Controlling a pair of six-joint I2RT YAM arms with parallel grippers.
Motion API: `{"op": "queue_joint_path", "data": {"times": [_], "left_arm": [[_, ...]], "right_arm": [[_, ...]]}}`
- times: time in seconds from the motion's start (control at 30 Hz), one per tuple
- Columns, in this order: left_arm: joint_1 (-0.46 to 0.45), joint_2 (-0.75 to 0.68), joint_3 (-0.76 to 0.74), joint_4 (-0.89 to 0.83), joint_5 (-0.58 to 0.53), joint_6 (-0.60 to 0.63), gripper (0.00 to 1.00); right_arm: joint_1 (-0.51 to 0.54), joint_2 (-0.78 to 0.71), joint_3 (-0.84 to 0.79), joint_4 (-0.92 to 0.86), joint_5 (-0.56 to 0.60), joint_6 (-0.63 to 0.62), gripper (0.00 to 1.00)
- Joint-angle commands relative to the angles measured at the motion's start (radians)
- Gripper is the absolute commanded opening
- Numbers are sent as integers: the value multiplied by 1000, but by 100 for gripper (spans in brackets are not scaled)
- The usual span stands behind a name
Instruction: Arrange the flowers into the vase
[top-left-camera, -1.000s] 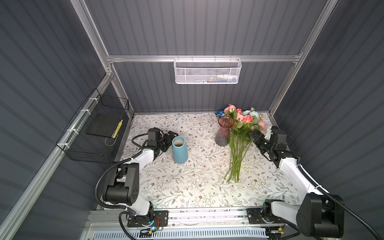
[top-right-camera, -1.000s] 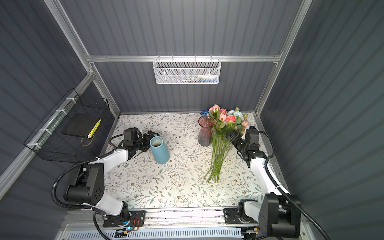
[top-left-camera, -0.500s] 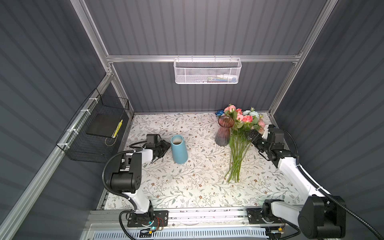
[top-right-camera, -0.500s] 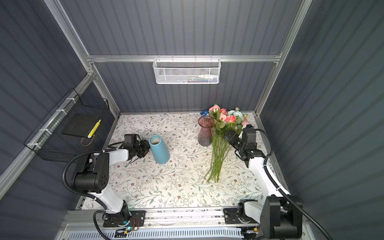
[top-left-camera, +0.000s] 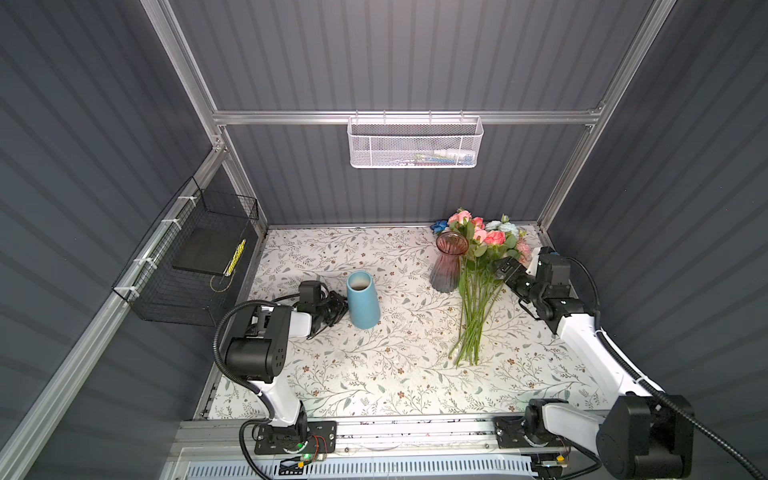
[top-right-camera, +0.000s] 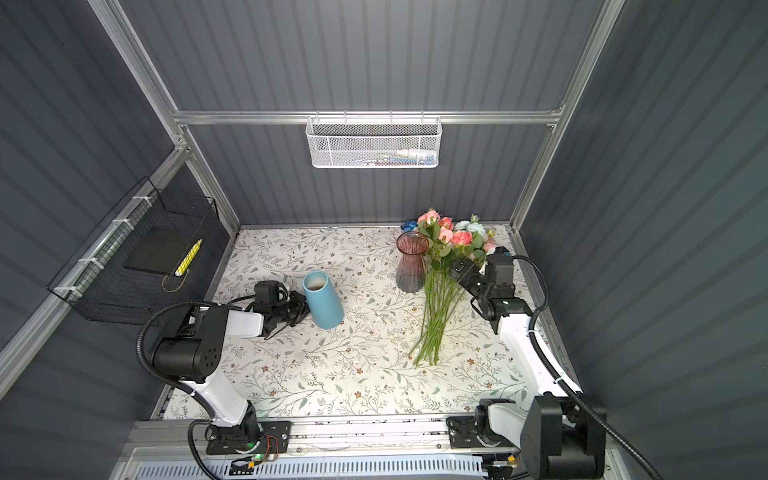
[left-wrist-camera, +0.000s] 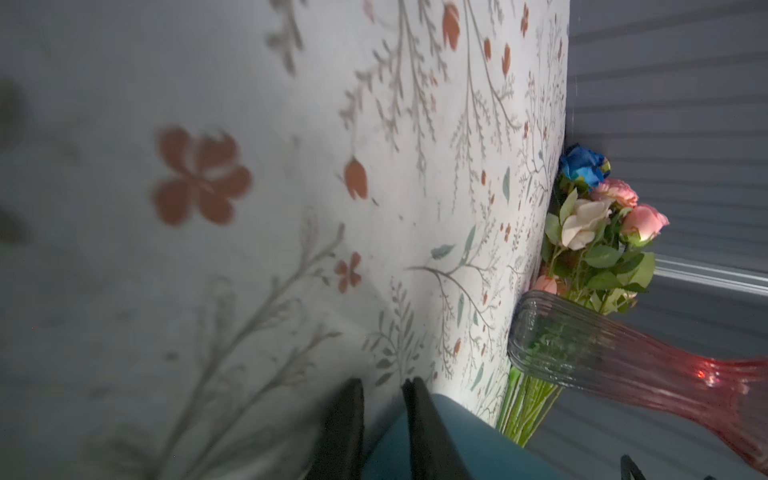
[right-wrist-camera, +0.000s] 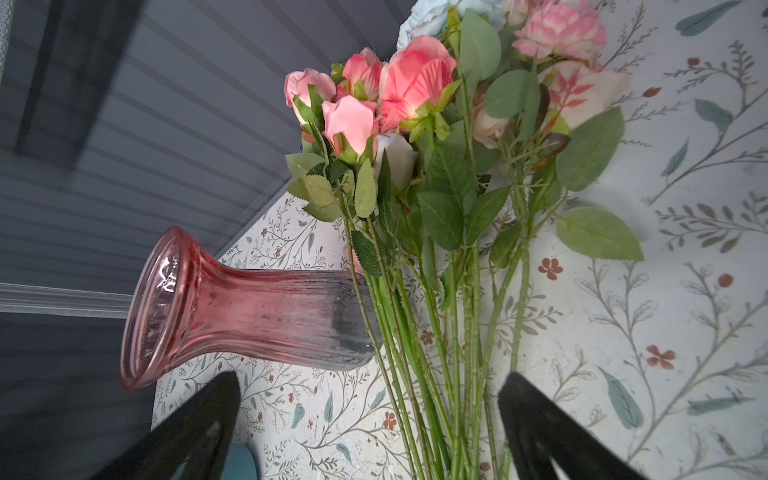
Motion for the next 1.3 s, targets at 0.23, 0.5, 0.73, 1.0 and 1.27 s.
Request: {"op": "queue_joint_path", "data": {"times": [0.23, 0.5, 0.73, 1.0, 1.27], "left_arm": [[-228, 60, -30, 15, -35, -70, 19], [-369, 78, -45, 66, -33, -97, 18], [-366, -141, 14, -271, -187, 87, 58], [-366, -282, 113, -519, -352, 224, 80], [-362, -297, 124, -547, -362, 227, 81]], "right_arm": [[7, 10, 25, -11, 21, 20, 99], [61, 186, 160, -143, 17, -87, 96], [128, 302, 204, -167, 63, -103, 84], [180, 419, 246, -163, 53, -142, 56], [200, 522, 289, -147, 20, -149, 47]]}}
